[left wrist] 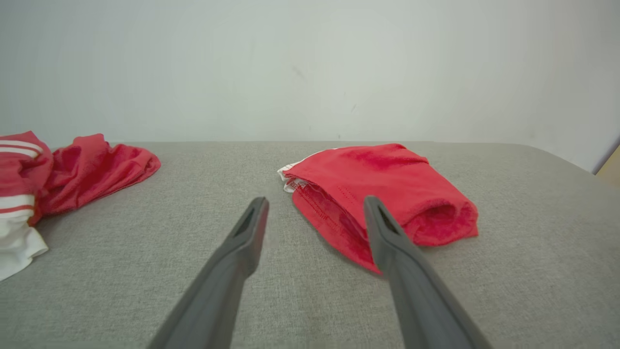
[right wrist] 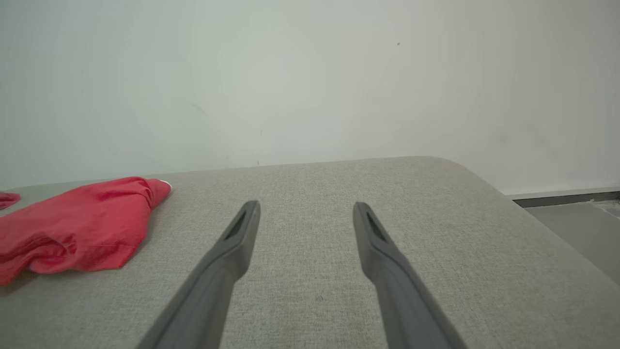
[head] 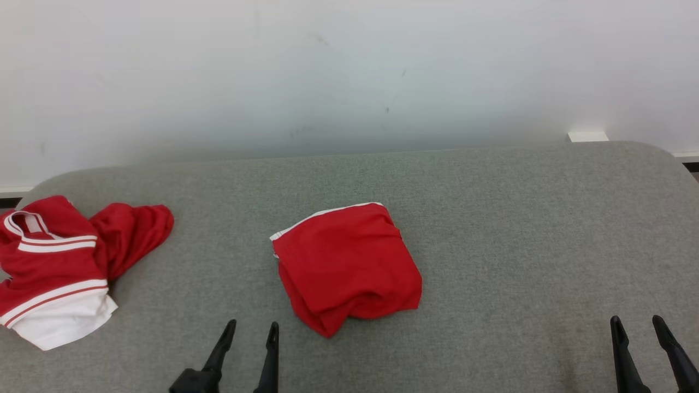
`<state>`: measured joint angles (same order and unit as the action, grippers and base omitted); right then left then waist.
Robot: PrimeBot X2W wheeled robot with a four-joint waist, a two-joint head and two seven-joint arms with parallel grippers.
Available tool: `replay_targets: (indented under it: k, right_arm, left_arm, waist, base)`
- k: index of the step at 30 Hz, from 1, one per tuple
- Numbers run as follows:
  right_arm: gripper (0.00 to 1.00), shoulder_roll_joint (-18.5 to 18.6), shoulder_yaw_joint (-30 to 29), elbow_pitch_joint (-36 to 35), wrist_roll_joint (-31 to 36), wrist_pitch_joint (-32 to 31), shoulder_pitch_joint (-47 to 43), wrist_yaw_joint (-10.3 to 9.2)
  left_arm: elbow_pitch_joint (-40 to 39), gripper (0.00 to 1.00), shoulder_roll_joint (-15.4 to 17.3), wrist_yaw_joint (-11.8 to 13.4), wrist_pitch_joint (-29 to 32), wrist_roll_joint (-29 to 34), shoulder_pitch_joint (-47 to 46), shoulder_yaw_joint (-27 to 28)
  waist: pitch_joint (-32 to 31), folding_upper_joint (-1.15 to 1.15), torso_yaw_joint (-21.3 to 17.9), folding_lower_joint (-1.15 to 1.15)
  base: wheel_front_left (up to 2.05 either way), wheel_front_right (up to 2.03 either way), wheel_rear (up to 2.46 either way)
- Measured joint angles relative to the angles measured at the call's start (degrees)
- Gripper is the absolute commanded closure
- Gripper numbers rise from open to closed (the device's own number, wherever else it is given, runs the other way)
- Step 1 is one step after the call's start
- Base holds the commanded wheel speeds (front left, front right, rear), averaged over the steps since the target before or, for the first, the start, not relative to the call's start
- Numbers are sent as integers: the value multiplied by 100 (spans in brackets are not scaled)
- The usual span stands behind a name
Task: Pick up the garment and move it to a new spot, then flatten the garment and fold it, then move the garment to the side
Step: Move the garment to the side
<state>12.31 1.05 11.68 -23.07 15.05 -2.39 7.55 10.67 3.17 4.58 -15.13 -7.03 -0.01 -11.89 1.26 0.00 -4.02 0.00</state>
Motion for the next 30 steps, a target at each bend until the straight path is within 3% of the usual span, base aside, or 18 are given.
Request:
replay_targets:
  k: [7,11,14,16,18,22,23,24,25,30]
  right_arm:
    - [0,29,22,18,-152,0,57,0]
    - [0,211,372,-37,-1048,-187,291,0]
    - [0,530,639,-336,-2240,-821,609,0]
    - [0,935,858,-497,-2826,-1466,810,0]
    - [0,1154,939,-557,-3686,-2207,1020,-1]
    - [0,1558,1035,-404,-4770,-3663,1486,-1]
    - [0,1558,1035,-404,-4770,-3663,1486,-1]
    - [0,1664,1068,-242,-5158,-4299,1744,-1]
    - [0,1713,1066,-171,-5252,-4520,1881,-1]
    - [0,1833,1007,301,-5617,-5352,2470,-1]
  left_arm:
    - [-2,0,-18,-37,0,35,22,-1]
    - [-51,0,-27,-41,0,38,-21,-49]
    - [-108,0,-33,-5,0,38,-104,-126]
    - [-143,0,-34,9,0,32,-183,-193]
    - [-191,0,-36,65,0,-48,-252,-297]
    - [-294,0,-35,238,0,-220,-412,-557]
    - [-294,0,-35,238,0,-220,-412,-557]
    - [-343,0,-36,328,0,-370,-477,-705]
    - [-357,0,-36,382,0,-412,-492,-786]
    - [-467,0,-36,619,0,-700,-601,-1179]
  waist:
    - [19,0,199,0]
    - [124,0,369,0]
    - [237,0,538,0]
    - [328,0,679,0]
    - [419,1,849,0]
    - [640,0,1230,0]
    - [640,0,1230,0]
    - [769,0,1429,0]
    - [834,0,1526,1]
    - [1161,0,2017,1]
  base:
    - [0,0,0]
    - [0,0,0]
    - [0,0,0]
    - [0,0,0]
    - [0,0,0]
    - [0,0,0]
    - [0,0,0]
    - [0,0,0]
    - [0,0,0]
    - [0,0,0]
